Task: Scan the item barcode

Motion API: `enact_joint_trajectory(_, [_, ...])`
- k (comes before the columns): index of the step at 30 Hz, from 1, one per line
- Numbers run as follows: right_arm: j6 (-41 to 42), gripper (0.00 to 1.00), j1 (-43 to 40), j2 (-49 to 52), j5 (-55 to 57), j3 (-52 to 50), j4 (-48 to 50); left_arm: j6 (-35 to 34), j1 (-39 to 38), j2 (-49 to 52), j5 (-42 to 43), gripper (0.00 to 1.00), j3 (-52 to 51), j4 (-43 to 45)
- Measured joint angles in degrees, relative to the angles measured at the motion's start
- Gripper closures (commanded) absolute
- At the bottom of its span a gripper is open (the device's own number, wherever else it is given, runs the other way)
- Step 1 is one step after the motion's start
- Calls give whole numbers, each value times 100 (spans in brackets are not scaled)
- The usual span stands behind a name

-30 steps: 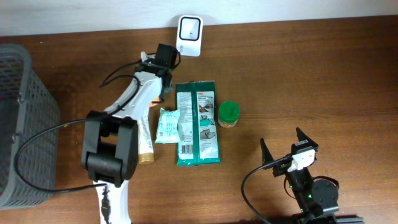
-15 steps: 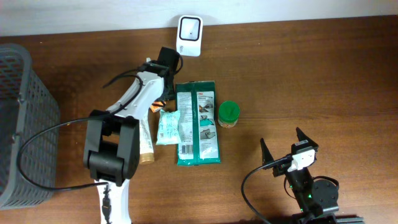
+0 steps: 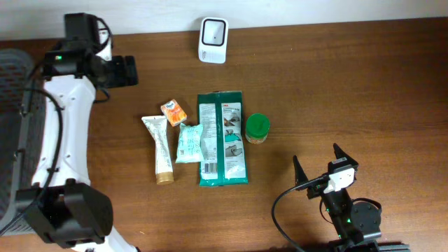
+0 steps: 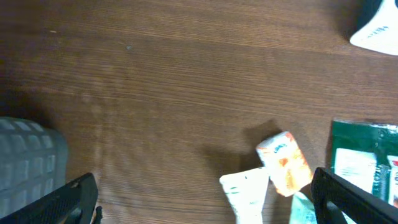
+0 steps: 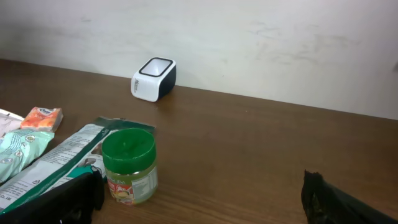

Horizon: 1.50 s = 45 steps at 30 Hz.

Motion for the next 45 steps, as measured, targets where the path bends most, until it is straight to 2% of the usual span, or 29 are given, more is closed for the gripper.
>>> enact_joint_trajectory(4, [-4, 2, 0, 0, 2, 0, 0, 647, 273, 0, 120, 1, 0, 2])
enact_joint_trajectory(9, [-4, 2, 0, 0, 2, 0, 0, 979, 361, 0, 162, 1, 0, 0])
enact_joint_trajectory(45, [-4, 2, 0, 0, 0, 0, 0, 1005, 363, 0, 164, 1, 0, 2])
